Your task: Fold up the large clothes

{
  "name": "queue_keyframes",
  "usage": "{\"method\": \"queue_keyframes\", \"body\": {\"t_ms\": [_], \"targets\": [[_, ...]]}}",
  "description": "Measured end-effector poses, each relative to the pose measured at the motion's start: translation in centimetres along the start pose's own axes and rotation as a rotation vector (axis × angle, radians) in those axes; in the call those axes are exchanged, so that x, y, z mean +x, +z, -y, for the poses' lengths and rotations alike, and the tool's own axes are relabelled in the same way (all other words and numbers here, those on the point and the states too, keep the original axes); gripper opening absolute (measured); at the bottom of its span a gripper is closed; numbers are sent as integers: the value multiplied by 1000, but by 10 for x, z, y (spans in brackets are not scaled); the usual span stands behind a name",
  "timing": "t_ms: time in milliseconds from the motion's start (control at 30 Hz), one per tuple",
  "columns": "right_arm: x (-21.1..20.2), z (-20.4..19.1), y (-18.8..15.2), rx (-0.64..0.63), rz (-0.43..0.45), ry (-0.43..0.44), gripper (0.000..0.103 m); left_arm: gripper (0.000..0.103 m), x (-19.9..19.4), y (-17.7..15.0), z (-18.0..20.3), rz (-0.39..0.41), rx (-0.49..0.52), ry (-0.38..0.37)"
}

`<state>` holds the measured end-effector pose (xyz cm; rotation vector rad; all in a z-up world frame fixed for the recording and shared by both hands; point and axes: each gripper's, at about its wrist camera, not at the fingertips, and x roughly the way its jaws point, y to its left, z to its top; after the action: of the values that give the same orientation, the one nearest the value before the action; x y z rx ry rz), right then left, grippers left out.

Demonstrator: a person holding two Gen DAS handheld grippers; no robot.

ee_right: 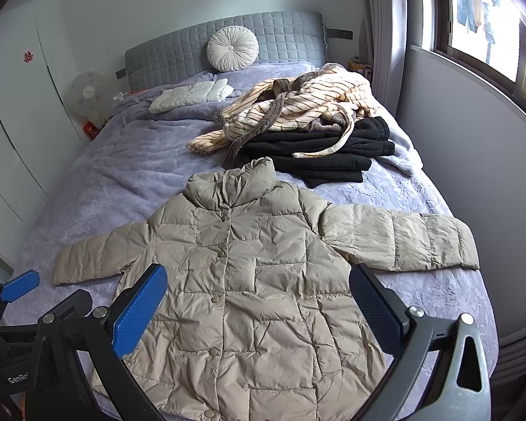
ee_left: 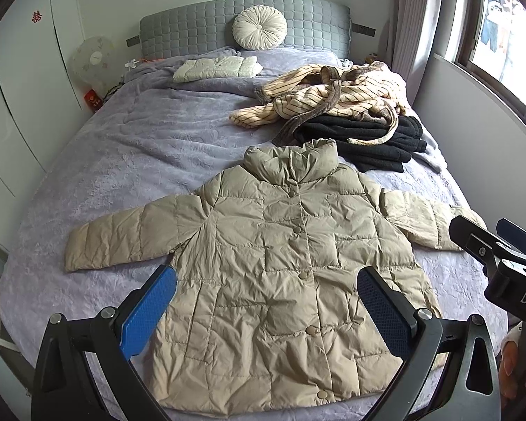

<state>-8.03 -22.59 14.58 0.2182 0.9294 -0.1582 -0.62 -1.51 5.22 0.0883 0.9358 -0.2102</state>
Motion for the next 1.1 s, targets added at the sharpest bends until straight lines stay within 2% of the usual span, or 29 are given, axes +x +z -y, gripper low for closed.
{"method": "queue_keyframes", "body": {"t_ms": [1100], "targets": [[1,-4,0,-5,-6,-2,103,103,3,8,-10,5,-2,-6]]}}
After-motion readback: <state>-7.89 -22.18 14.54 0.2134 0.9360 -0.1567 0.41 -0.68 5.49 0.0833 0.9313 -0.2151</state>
